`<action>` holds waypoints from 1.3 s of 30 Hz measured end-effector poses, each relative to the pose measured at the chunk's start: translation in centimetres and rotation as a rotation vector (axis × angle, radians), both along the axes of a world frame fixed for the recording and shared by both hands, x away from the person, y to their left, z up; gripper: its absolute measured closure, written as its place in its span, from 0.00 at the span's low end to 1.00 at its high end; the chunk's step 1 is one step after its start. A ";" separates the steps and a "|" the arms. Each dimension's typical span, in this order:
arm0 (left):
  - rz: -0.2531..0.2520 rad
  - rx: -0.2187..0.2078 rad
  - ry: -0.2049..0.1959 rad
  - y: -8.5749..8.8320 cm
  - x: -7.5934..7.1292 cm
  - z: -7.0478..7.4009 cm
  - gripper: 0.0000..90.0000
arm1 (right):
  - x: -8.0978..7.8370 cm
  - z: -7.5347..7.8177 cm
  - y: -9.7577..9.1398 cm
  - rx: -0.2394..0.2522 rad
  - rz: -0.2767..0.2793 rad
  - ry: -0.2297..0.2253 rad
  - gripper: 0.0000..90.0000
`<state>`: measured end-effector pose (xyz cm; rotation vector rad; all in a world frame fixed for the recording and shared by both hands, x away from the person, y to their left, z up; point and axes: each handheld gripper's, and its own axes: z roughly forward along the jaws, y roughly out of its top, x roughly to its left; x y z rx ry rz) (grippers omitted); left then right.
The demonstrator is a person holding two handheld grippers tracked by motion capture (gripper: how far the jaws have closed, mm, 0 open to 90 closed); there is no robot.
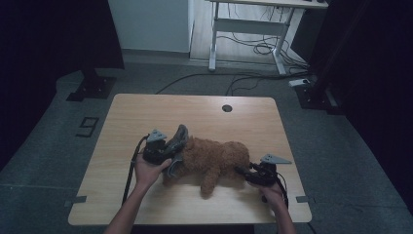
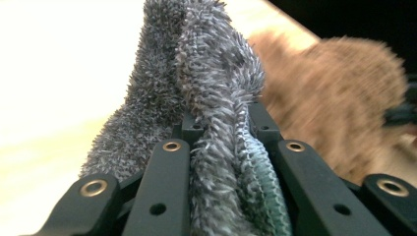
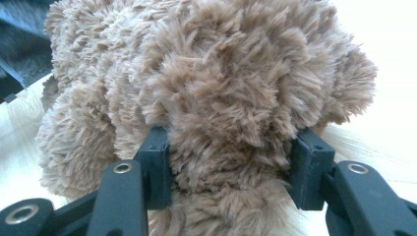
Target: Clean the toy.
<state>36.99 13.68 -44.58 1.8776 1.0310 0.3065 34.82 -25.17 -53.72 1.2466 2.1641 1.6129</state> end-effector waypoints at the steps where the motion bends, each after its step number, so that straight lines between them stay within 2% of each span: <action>1: -0.011 0.003 -0.009 -0.6 0.1 0.6 0.83 | 0.0 0.0 0.0 0.001 0.000 0.000 0.51; 3: -0.035 0.009 -0.027 -2.0 0.4 1.7 0.83 | 0.0 0.0 0.0 0.002 -0.001 -0.001 0.51; 4: -0.035 0.009 -0.027 -2.0 0.4 1.7 0.83 | 0.0 0.0 0.0 0.002 -0.001 -0.001 0.51; 5: -0.065 0.026 -0.042 -3.7 0.7 2.6 0.83 | 0.0 0.0 0.0 0.000 0.000 -0.001 0.51; 6: -0.065 0.026 -0.042 -3.7 0.7 2.6 0.83 | 0.0 0.0 0.0 0.000 0.001 -0.001 0.51; 7: -0.093 0.043 -0.051 -5.6 1.1 3.3 0.83 | 0.0 0.0 0.0 -0.001 0.001 -0.002 0.51; 8: -0.111 0.053 -0.051 -6.6 1.3 3.5 0.83 | 0.0 0.0 0.0 -0.002 0.002 -0.004 0.51; 9: -0.126 0.062 -0.050 -7.6 1.5 3.6 0.83 | 0.0 0.0 0.0 -0.002 0.002 -0.004 0.51; 10: -0.126 0.062 -0.050 -7.6 1.5 3.6 0.83 | 0.0 0.0 0.0 -0.002 0.002 -0.004 0.51; 13: -0.193 0.089 -0.021 -11.8 2.2 3.2 0.83 | -0.1 0.0 0.0 -0.005 0.005 -0.008 0.51; 14: -0.193 0.089 -0.021 -11.8 2.2 3.2 0.83 | -0.1 0.0 0.0 -0.005 0.005 -0.008 0.51; 15: -0.225 0.114 0.002 -13.8 2.4 2.7 0.83 | -0.1 0.1 0.0 -0.010 0.005 -0.012 0.51; 16: -0.225 0.114 0.002 -13.8 2.4 2.7 0.83 | -0.1 0.1 0.0 -0.010 0.005 -0.012 0.51; 17: -0.245 0.153 0.021 -14.9 2.6 2.0 0.83 | -0.1 0.1 0.1 -0.013 0.006 -0.014 0.51; 18: -0.259 0.230 0.057 -15.8 2.9 0.9 0.83 | -0.2 0.1 0.1 -0.023 0.007 -0.018 0.51; 19: -0.254 0.227 0.073 -15.7 3.1 0.4 0.83 | -0.2 0.2 0.1 -0.032 0.010 -0.020 0.51; 20: -0.244 0.174 0.106 -15.3 3.4 0.1 0.83 | -0.2 0.1 0.0 -0.040 0.009 -0.019 0.51; 21: -0.234 0.142 0.135 -14.6 3.7 0.1 0.83 | -0.2 0.1 0.0 -0.034 0.010 -0.016 0.51; 25: -0.182 0.151 0.124 -12.4 4.1 0.4 0.83 | -0.2 0.2 0.2 -0.033 0.014 -0.023 0.51; 26: -0.182 0.151 0.124 -12.4 4.1 0.4 0.83 | -0.2 0.2 0.2 -0.033 0.014 -0.023 0.51; 28: -0.149 0.161 0.101 -10.5 4.2 0.7 0.83 | -0.3 0.2 0.3 -0.041 0.015 -0.025 0.51; 29: -0.142 0.155 0.100 -9.8 4.2 0.7 0.83 | -0.3 0.2 0.3 -0.041 0.015 -0.021 0.51; 30: -0.142 0.155 0.100 -9.8 4.2 0.7 0.83 | -0.3 0.2 0.3 -0.041 0.015 -0.021 0.51; 31: -0.128 0.142 0.097 -8.4 4.2 0.6 0.83 | -0.3 0.2 0.3 -0.039 0.017 -0.019 0.51; 33: -0.120 0.134 0.098 -7.1 4.0 0.4 0.83 | -0.3 0.1 0.4 -0.037 0.019 -0.020 0.52; 36: -0.116 0.118 0.104 -6.1 3.9 0.1 0.83 | -0.3 0.1 0.5 -0.037 0.022 -0.019 0.52; 39: -0.083 0.101 0.102 -4.5 3.7 -0.1 0.83 | -0.3 0.1 0.7 -0.043 0.025 -0.015 0.53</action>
